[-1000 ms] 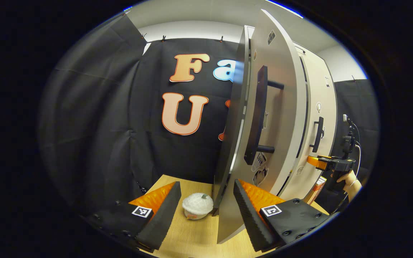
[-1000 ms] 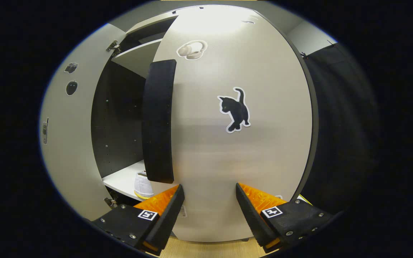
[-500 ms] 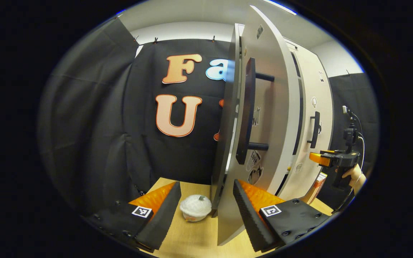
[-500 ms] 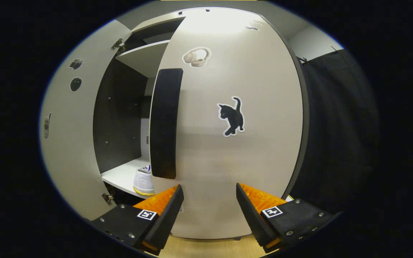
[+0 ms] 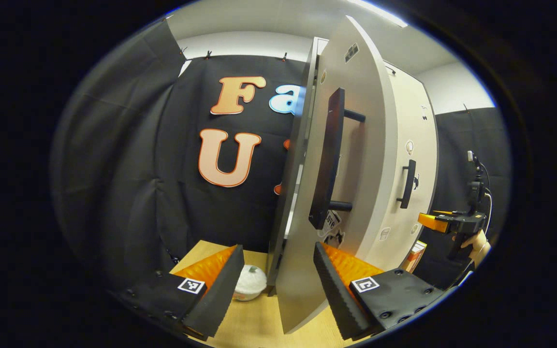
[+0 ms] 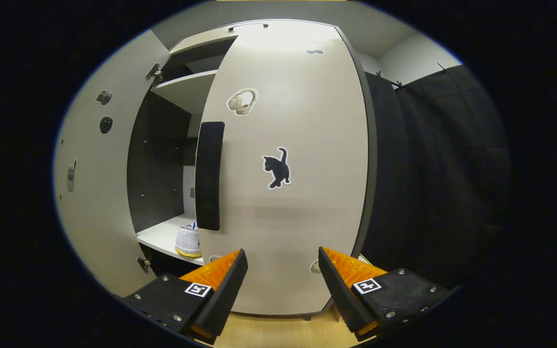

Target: Grab one shoe with the right hand and put it into the shoe cabinet, grab the other shoe with the left hand and put it into the shoe cabinet; then close the right door with the right hand and the left door with the left hand.

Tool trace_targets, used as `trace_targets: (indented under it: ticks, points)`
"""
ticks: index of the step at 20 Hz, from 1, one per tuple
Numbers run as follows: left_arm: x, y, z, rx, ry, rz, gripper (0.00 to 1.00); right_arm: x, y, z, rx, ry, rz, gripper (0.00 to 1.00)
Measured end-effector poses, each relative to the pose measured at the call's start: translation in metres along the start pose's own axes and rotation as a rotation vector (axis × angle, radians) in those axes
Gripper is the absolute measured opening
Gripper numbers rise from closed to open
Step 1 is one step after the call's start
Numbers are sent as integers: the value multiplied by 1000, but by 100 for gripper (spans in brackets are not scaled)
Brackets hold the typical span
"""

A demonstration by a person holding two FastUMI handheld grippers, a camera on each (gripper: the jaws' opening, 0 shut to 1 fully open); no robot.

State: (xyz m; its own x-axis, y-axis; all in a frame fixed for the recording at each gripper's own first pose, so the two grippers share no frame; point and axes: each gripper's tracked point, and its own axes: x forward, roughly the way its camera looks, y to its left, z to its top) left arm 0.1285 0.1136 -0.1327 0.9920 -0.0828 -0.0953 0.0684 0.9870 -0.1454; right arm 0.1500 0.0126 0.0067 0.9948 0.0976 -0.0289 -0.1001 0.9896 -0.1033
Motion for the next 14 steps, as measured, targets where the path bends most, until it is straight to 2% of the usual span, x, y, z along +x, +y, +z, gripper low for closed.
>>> trace_targets:
  ticks: [8, 14]
  points:
    - [9, -46, -4, 75, 22, -77, 95, -42, -45, 13, 25, -34, -63, 91]
    - [21, -73, -9, 79, 30, -111, 94, -67, -77, 21, 54, -45, -99, 91]
